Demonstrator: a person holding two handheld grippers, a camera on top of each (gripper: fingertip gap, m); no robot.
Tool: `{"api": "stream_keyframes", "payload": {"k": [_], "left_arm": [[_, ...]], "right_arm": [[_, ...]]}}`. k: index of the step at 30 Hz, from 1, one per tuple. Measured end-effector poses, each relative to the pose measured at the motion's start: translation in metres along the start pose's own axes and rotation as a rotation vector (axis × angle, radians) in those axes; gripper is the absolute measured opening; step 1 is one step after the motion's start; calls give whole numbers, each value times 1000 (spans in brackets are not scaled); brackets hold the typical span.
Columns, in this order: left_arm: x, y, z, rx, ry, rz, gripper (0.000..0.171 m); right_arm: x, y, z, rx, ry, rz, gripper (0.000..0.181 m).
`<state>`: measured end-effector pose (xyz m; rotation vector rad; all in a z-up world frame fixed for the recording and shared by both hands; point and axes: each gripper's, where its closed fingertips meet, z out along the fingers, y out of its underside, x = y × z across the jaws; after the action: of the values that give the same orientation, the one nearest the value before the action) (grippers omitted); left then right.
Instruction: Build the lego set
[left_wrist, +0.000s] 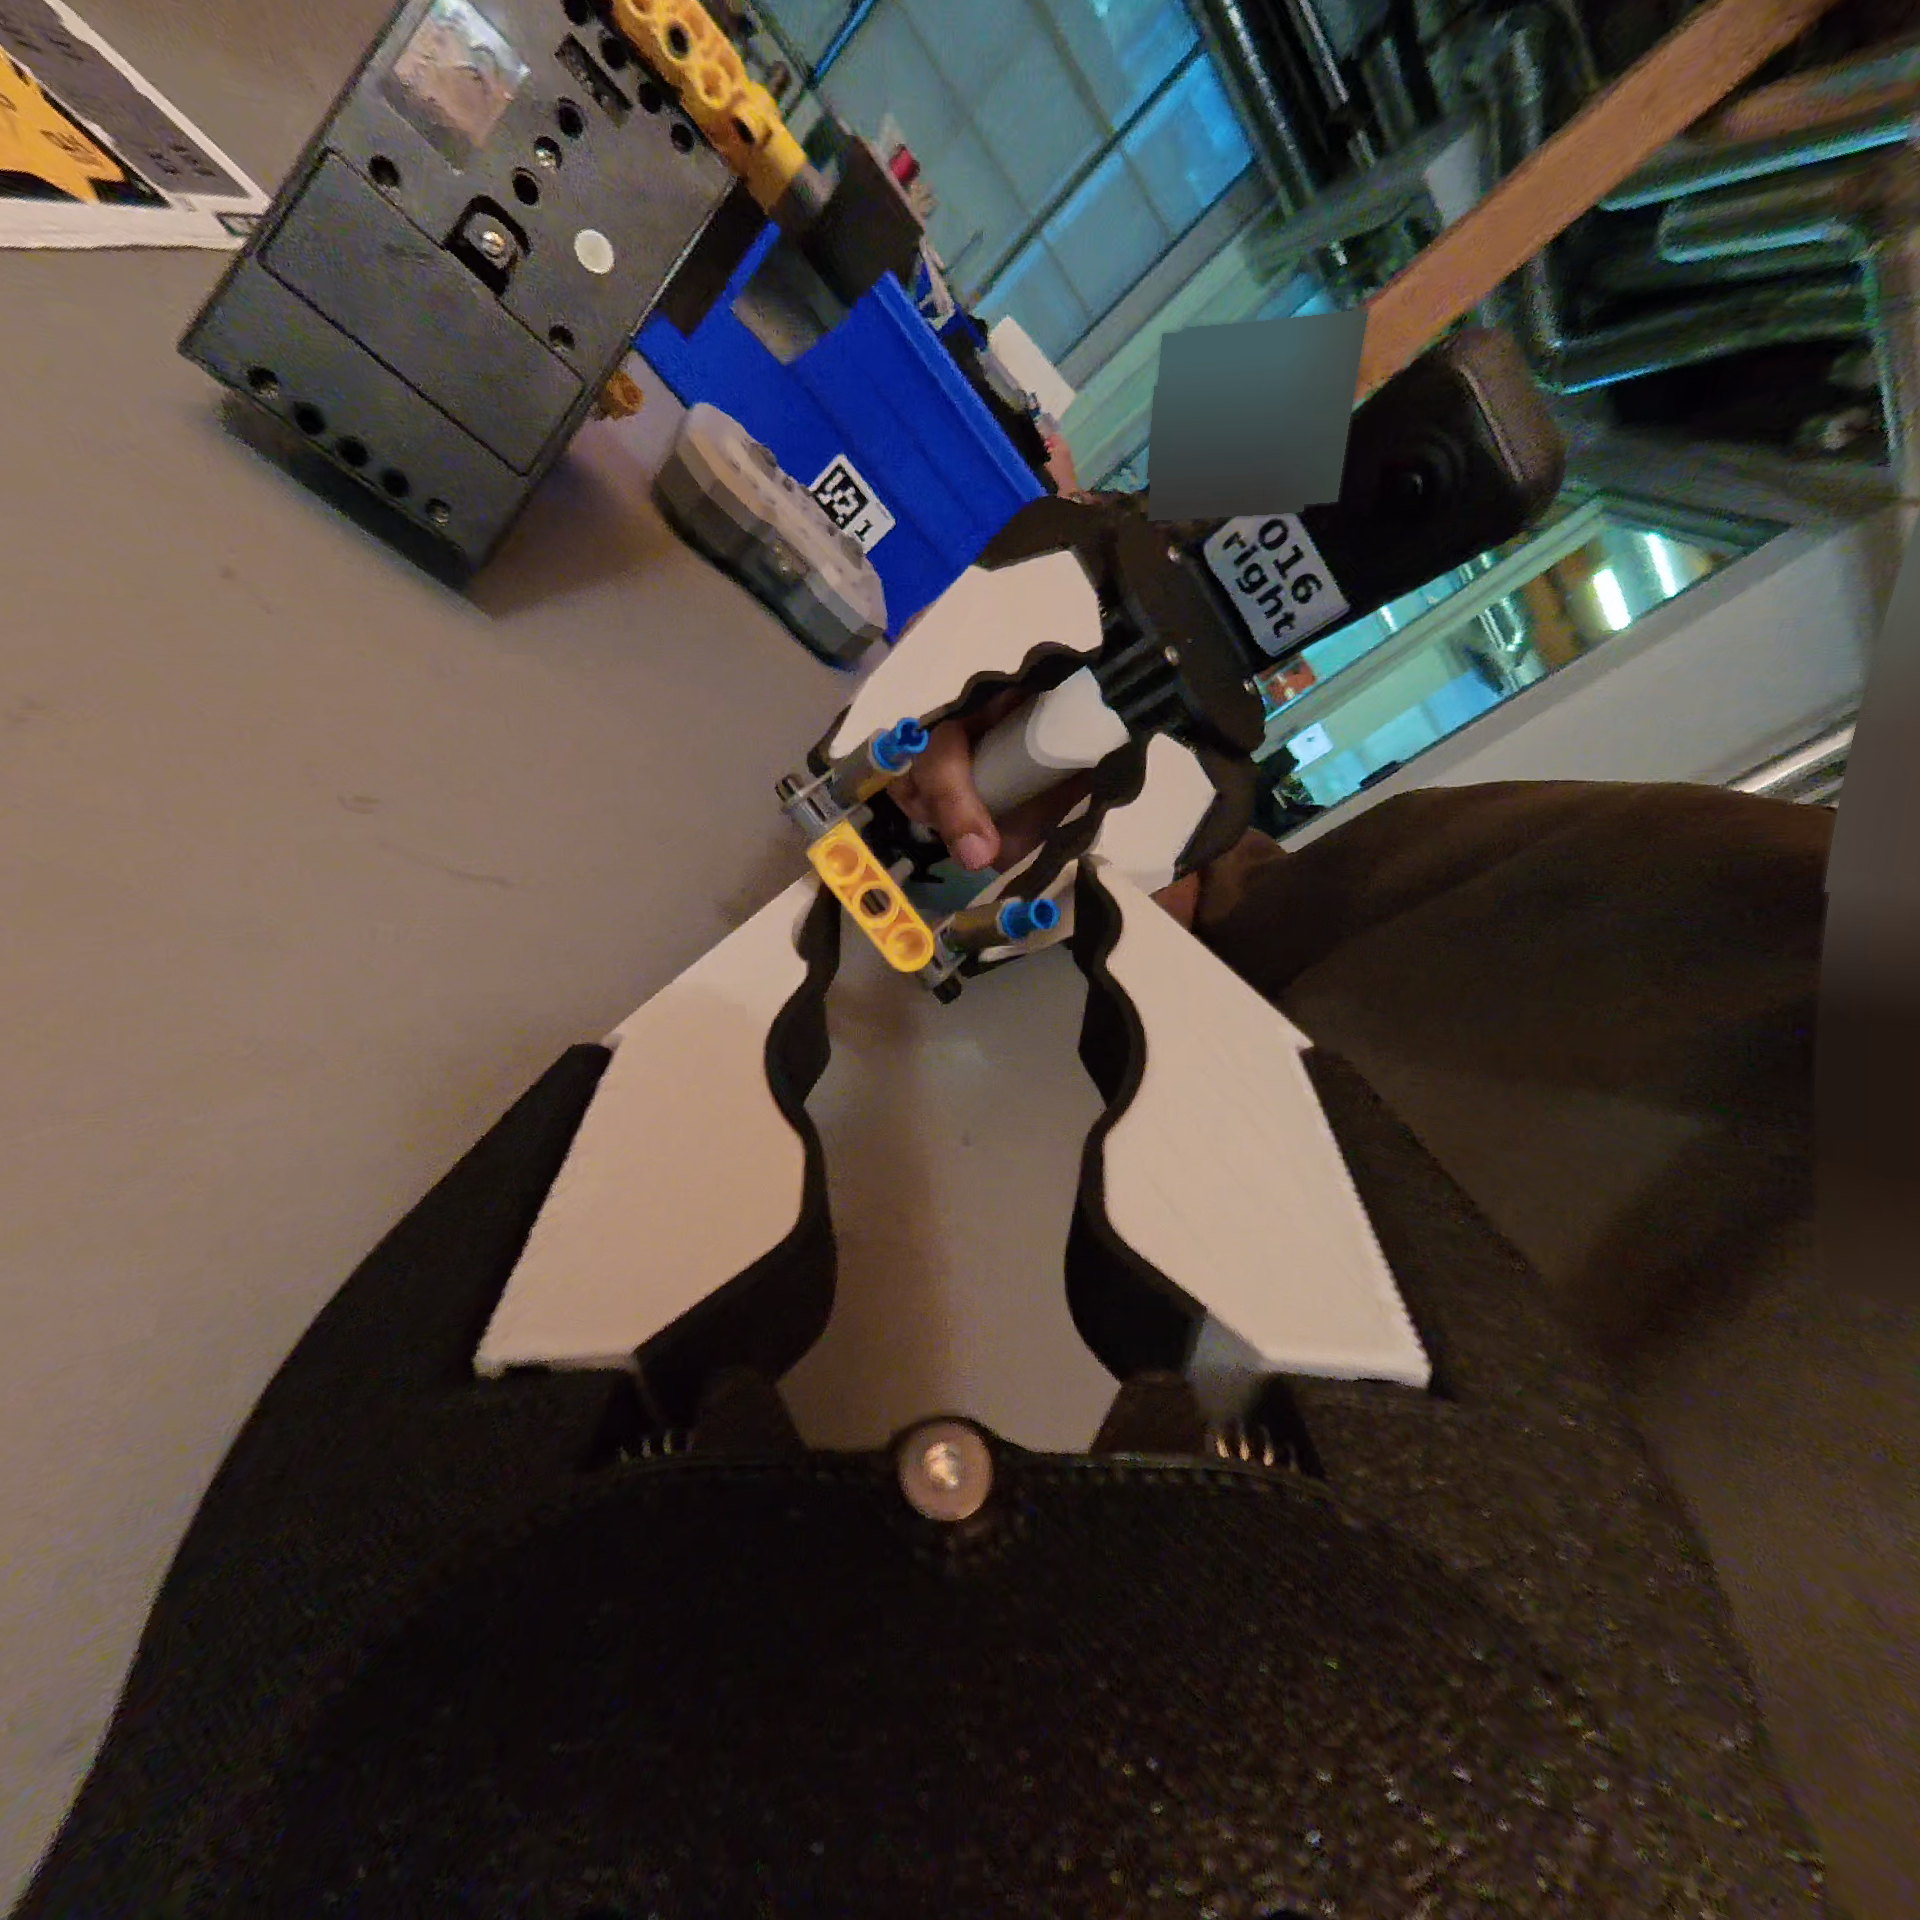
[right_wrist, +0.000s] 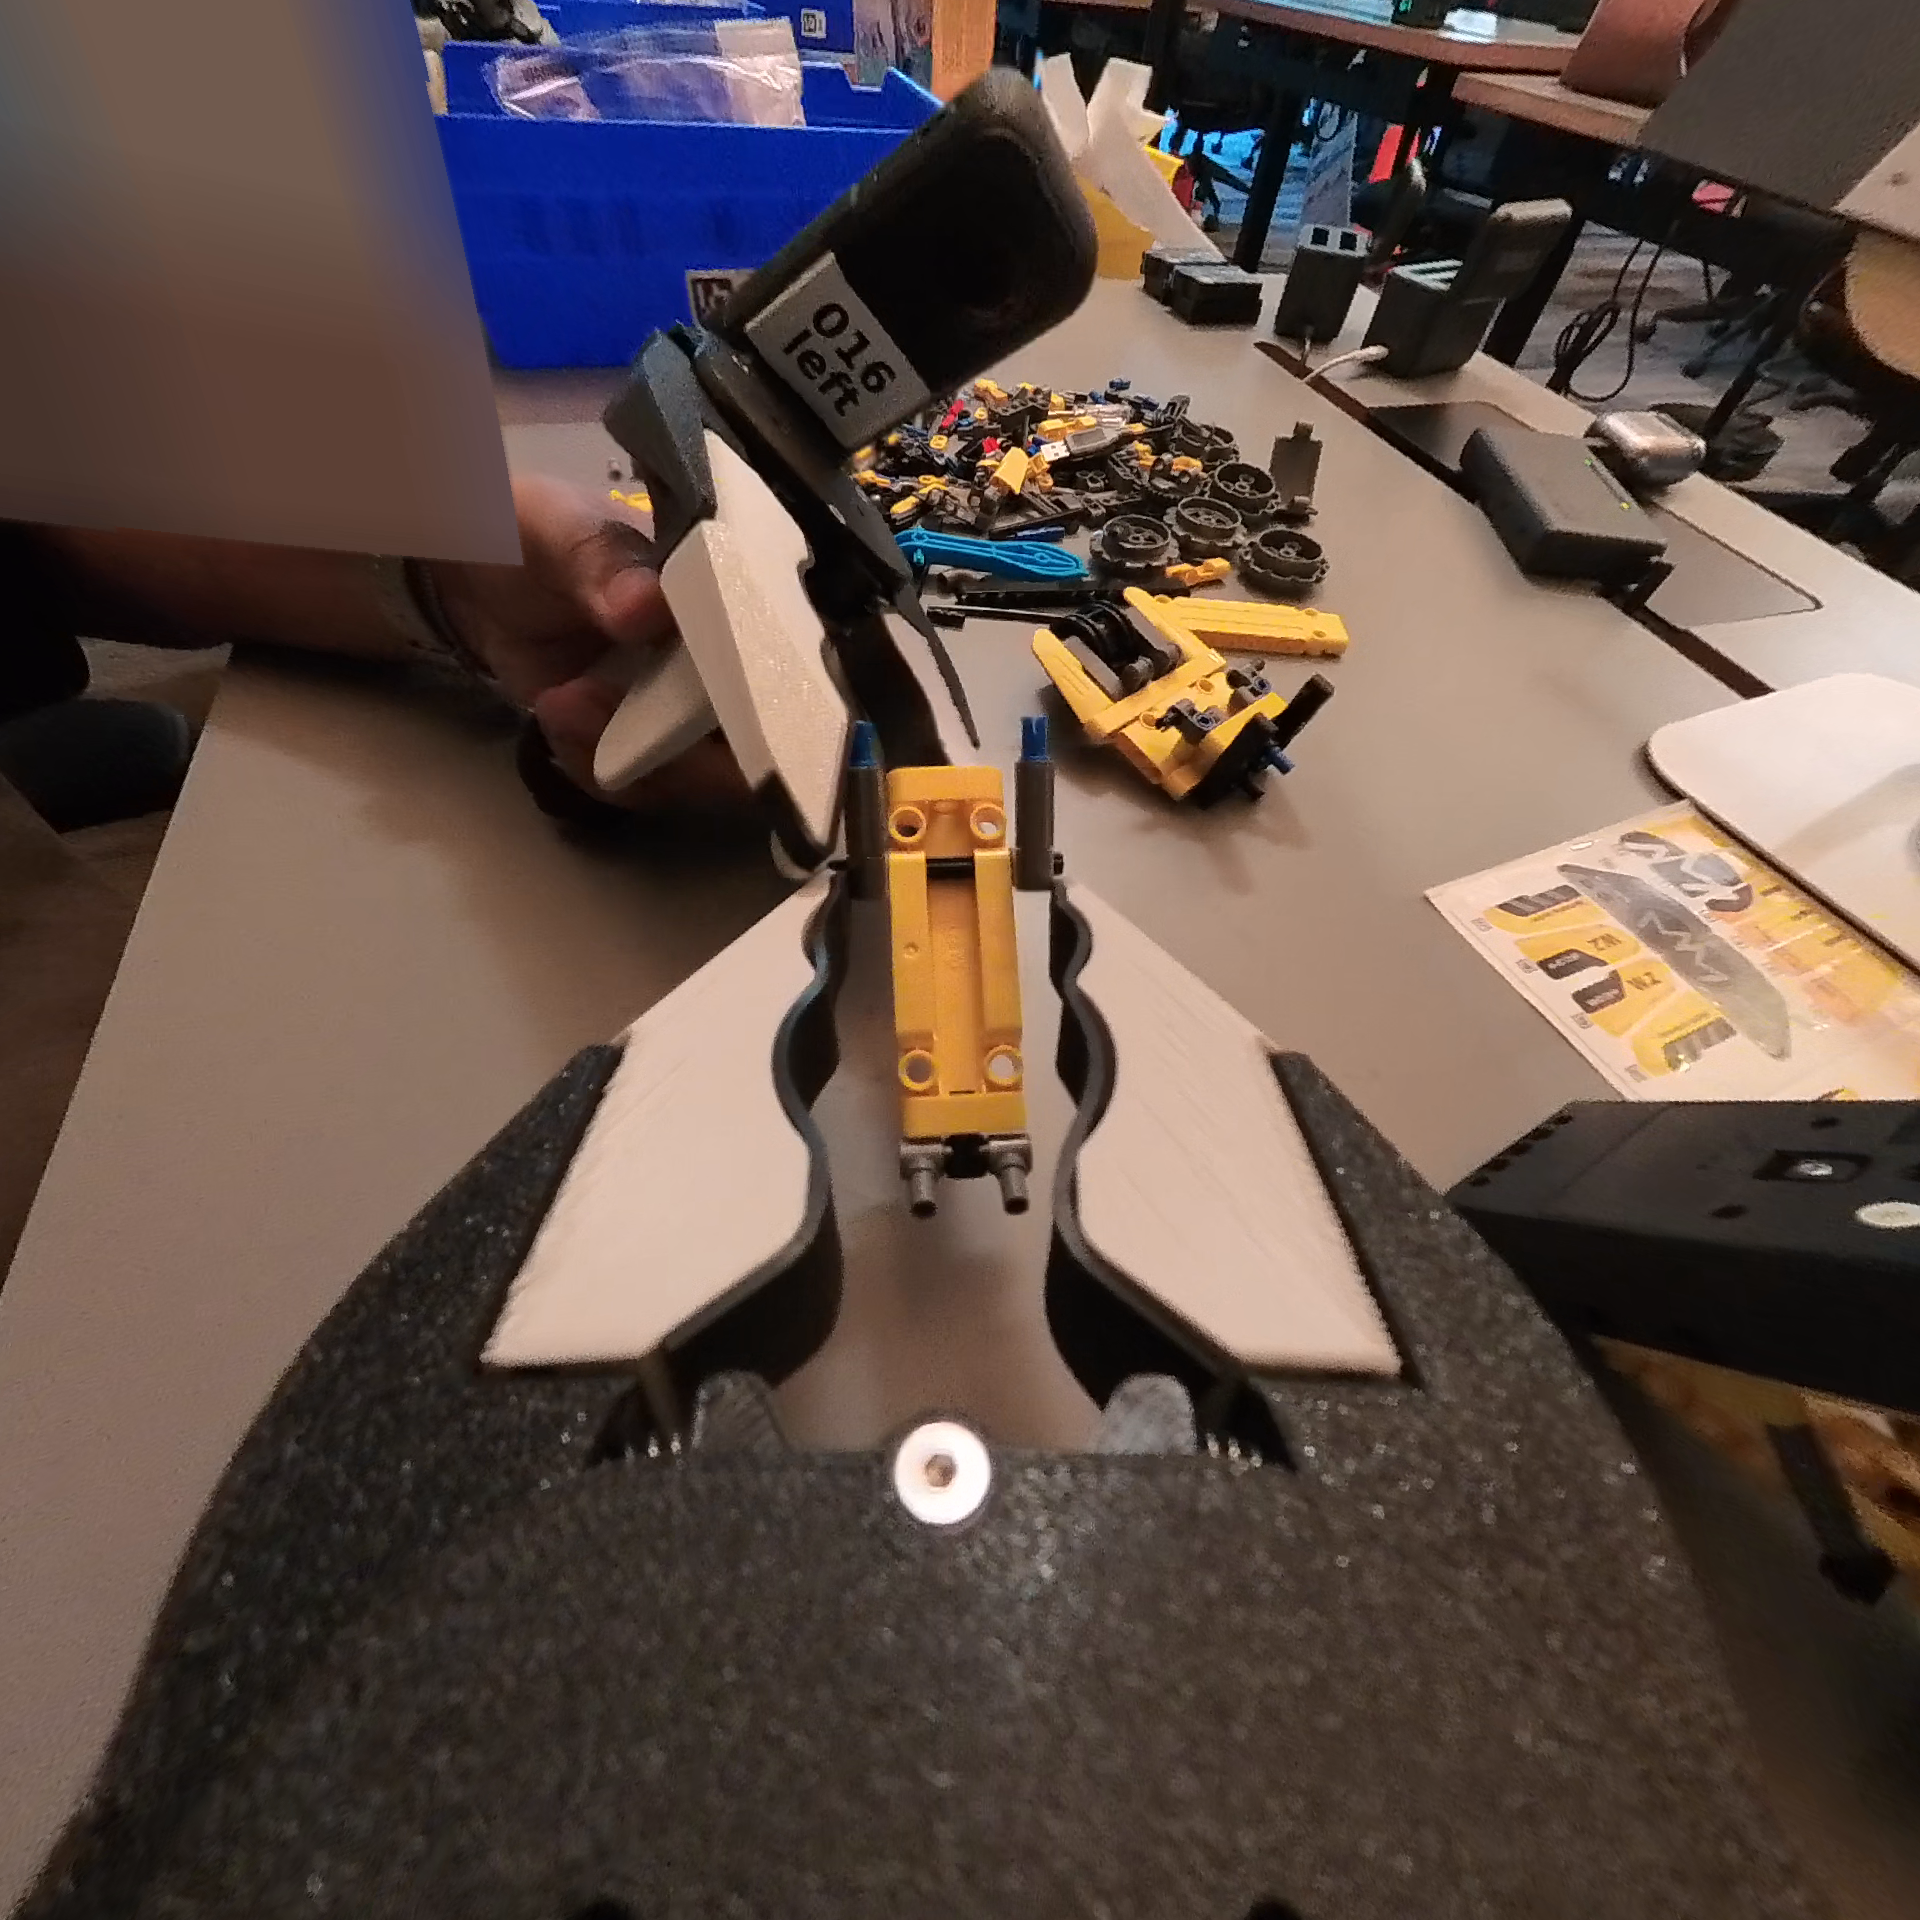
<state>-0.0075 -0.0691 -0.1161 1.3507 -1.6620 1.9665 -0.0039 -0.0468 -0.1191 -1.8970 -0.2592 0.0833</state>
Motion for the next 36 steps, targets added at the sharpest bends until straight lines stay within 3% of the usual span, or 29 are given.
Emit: {"api": "stream_keyframes", "payload": {"k": [6,22,36], "left_arm": [[4,-2,-1,17,35,-22,35],[30,-12,-6,84,293,-191,32],[37,-16,-6,117,349,-204,31]], "right_arm": [[-3,-5,-2,25,-4,-27,38],[-8,-18,-3,61,97,-241,43],[-11,-30,-9,194,-40,16,46]]}}
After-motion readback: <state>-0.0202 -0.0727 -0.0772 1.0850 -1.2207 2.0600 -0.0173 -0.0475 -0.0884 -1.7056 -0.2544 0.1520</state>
